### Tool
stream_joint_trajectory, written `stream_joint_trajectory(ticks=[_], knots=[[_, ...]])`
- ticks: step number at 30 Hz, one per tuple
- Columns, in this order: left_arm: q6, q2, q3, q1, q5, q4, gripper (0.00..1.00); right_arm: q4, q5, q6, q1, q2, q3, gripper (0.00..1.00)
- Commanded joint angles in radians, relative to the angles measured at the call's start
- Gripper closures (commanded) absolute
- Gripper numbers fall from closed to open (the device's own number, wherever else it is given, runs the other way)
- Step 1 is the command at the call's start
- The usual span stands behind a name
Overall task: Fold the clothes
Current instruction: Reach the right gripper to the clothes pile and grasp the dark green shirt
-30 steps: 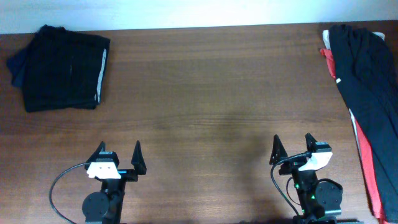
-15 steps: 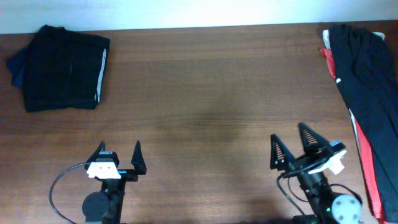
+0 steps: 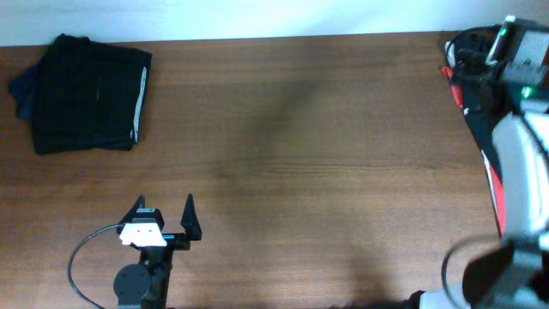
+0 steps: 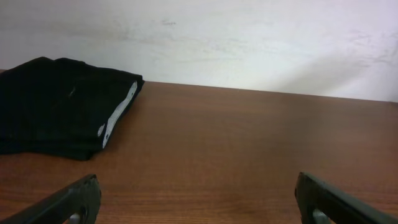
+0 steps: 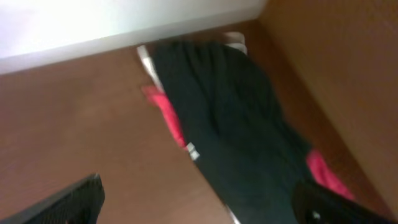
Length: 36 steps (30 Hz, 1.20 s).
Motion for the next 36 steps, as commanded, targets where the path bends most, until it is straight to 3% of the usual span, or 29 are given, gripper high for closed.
stream_joint_trajectory(ticks=[1,2,5,11,19,23,27,33,36], knots=[[-0.006,-0.005,-0.005,-0.004,0.004,-0.003,0.01,-0.048,0.037,-0.087,-0.075,0.171,0.188,0.00],[-0.006,-0.005,-0.005,-0.004,0.004,-0.003,0.01,-0.033,0.033,-0.125,-0.098,0.224,0.218,0.05],[-0.006,-0.005,-0.005,-0.004,0.004,-0.003,0.01,0.037,0.034,-0.253,-0.144,0.323,0.232,0.05],[-0.006,-0.005,-0.005,-0.004,0.004,-0.003,0.01,0.156,-0.078,-0.276,-0.240,0.533,0.232,0.07],[-0.006,-0.005,-0.005,-0.004,0.003,-0.003,0.01,0.256,-0.222,-0.272,-0.245,0.668,0.232,0.09],[-0.006,-0.005,-0.005,-0.004,0.004,-0.003,0.01,0.279,-0.216,-0.272,-0.246,0.673,0.232,0.36],[-0.006,-0.005,-0.005,-0.004,0.004,-0.003,0.01,0.292,-0.211,-0.236,-0.247,0.673,0.232,0.53],[-0.006,-0.005,-0.005,-0.004,0.004,-0.003,0.01,0.273,-0.210,-0.227,-0.246,0.669,0.247,0.93],[-0.006,-0.005,-0.005,-0.004,0.004,-0.003,0.01,0.217,-0.210,-0.207,-0.245,0.609,0.292,0.96]])
